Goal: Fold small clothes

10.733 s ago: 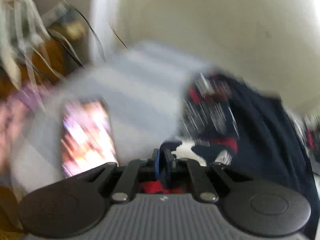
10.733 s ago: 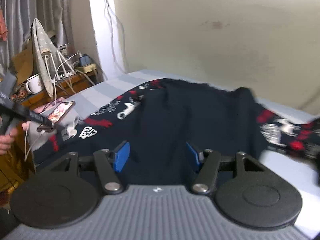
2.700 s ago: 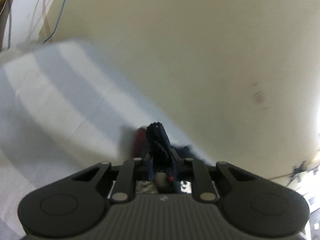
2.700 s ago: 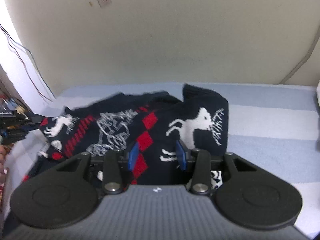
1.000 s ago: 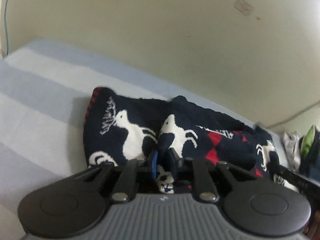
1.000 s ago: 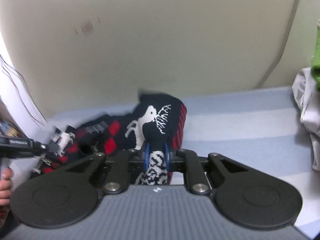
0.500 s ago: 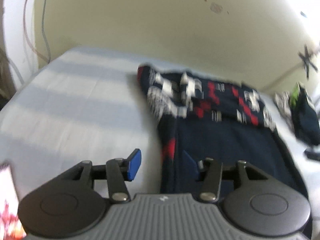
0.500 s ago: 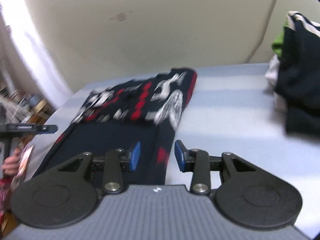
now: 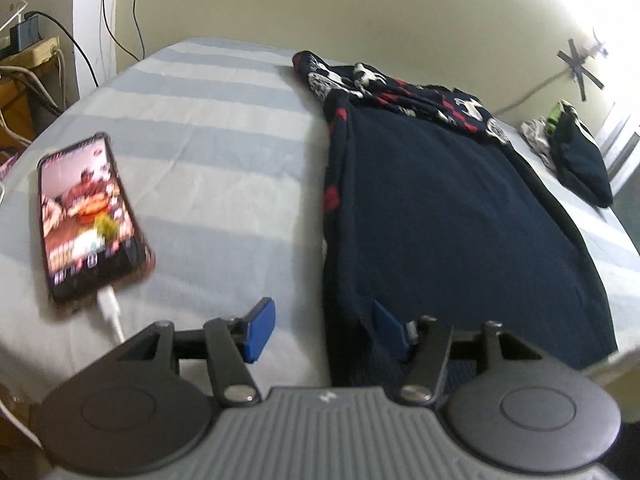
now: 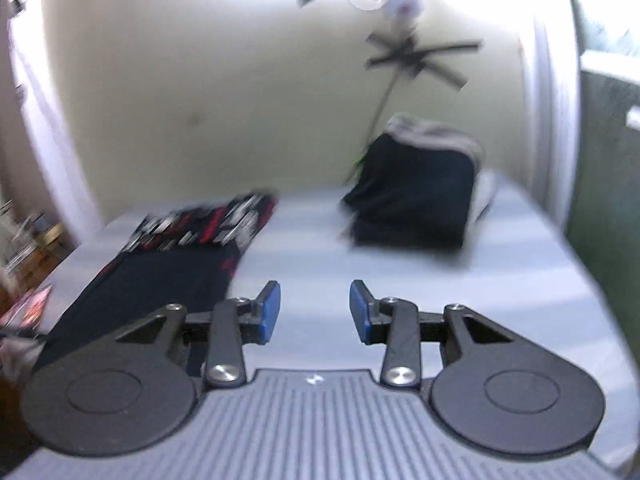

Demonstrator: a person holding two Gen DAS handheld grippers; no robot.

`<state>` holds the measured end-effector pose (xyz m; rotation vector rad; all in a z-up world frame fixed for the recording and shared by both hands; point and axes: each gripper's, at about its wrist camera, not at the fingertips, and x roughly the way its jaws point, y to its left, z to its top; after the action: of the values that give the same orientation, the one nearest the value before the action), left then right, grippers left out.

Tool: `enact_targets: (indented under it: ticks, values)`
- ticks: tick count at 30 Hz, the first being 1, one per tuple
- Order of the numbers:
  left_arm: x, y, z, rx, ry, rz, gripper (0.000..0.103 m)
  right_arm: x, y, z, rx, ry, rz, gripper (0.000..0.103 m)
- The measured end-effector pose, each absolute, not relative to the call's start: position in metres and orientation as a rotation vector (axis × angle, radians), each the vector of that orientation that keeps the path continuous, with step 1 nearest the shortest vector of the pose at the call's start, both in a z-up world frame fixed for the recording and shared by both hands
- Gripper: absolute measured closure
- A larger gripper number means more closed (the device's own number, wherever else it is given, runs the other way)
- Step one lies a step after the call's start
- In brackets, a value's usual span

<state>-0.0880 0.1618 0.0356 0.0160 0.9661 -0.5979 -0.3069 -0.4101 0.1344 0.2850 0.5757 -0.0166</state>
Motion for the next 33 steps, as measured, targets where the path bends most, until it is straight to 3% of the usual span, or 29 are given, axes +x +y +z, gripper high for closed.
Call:
enact_targets:
  ticks: [3,6,7,8,10,11,12,19,24,26,27,28,29,30,31,33]
  values:
    - [-0.100,0.160,0.032,0.025,0.974,-0.607,0.043,-0.290,-0.378,0.089,0.356,0.689,0.125,0.061]
    - [-0.112,0.157,0.033,0.058,0.958,-0.604,0.046,-0.273,-0.347,0.050,0.402,0.755,0.243,0.061]
    - [-0.115,0.156,0.034,0.070,0.955,-0.611,0.055,-0.268,-0.341,0.040,0.430,0.779,0.270,0.061]
    - [-0.120,0.153,0.034,0.088,0.951,-0.624,0.079,-0.262,-0.335,0.030,0.446,0.807,0.288,0.061]
    - [-0.127,0.147,0.035,0.129,0.936,-0.623,0.094,-0.259,-0.321,0.026,0.445,0.782,0.317,0.061]
    - [-0.127,0.147,0.036,0.121,0.939,-0.627,0.094,-0.255,-0.315,0.026,0.435,0.789,0.341,0.073]
    - [-0.125,0.149,0.038,0.099,0.948,-0.631,0.094,-0.250,-0.309,0.025,0.421,0.806,0.365,0.091]
    - [-0.078,0.186,0.084,-0.242,0.888,-0.647,0.095,-0.227,-0.321,0.065,0.384,0.702,0.416,0.092]
    - [-0.004,0.161,0.117,-0.325,0.846,-0.643,0.095,-0.163,-0.348,0.100,0.378,0.568,0.368,0.092]
    - [0.040,0.135,0.124,-0.363,0.843,-0.596,0.090,-0.123,-0.358,0.105,0.386,0.544,0.330,0.092]
    - [0.060,0.119,0.125,-0.362,0.822,-0.554,0.082,-0.098,-0.363,0.105,0.405,0.535,0.299,0.091]
    - [0.076,0.103,0.124,-0.328,0.816,-0.511,0.050,-0.074,-0.366,0.102,0.409,0.526,0.260,0.090]
    - [0.091,0.089,0.118,-0.295,0.829,-0.445,0.032,-0.054,-0.366,0.096,0.376,0.530,0.198,0.076]
    - [0.099,0.082,0.111,-0.279,0.860,-0.394,0.034,-0.036,-0.365,0.088,0.327,0.568,0.110,0.052]
    - [0.102,0.076,0.102,-0.259,0.901,-0.379,0.037,-0.026,-0.365,0.079,0.303,0.612,0.043,0.050]
    - [0.095,0.073,0.087,-0.204,0.916,-0.426,0.033,-0.029,-0.369,0.065,0.324,0.647,0.115,0.052]
